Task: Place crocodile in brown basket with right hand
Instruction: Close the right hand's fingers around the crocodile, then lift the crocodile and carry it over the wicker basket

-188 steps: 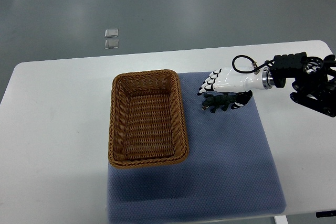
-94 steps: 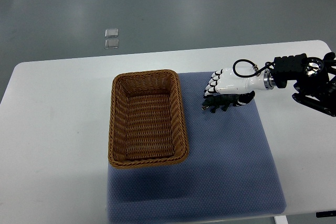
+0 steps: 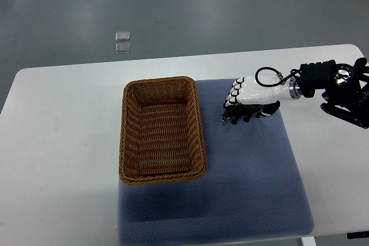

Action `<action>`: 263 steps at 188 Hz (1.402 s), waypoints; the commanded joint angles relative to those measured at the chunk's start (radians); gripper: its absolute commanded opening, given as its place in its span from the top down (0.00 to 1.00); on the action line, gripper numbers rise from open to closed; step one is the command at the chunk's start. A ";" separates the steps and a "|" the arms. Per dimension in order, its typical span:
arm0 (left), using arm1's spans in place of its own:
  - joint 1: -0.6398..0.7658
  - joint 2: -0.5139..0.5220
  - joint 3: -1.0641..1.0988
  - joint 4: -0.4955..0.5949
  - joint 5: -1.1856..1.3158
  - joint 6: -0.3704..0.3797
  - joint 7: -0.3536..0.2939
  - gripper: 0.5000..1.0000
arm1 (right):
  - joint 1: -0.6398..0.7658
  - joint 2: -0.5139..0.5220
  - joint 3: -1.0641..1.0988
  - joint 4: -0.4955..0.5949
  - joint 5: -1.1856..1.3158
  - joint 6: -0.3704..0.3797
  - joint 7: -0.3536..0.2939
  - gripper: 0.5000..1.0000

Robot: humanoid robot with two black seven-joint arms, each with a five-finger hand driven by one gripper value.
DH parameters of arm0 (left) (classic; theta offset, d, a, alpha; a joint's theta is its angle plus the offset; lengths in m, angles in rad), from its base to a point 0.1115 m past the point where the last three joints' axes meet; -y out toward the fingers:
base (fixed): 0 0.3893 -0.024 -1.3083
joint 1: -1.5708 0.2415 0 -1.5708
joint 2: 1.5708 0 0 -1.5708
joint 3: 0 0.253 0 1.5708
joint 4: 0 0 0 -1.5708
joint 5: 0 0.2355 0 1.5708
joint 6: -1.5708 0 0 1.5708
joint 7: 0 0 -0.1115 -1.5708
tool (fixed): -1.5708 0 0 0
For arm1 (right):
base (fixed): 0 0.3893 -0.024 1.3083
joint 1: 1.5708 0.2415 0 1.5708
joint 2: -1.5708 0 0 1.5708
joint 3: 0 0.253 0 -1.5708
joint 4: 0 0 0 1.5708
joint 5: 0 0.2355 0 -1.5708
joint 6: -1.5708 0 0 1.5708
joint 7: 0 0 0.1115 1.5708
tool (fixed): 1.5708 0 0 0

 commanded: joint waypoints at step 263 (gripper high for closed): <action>0.000 0.000 0.001 0.000 0.000 0.000 0.000 0.00 | 0.006 0.023 0.017 -0.053 -0.001 -0.095 0.000 0.97</action>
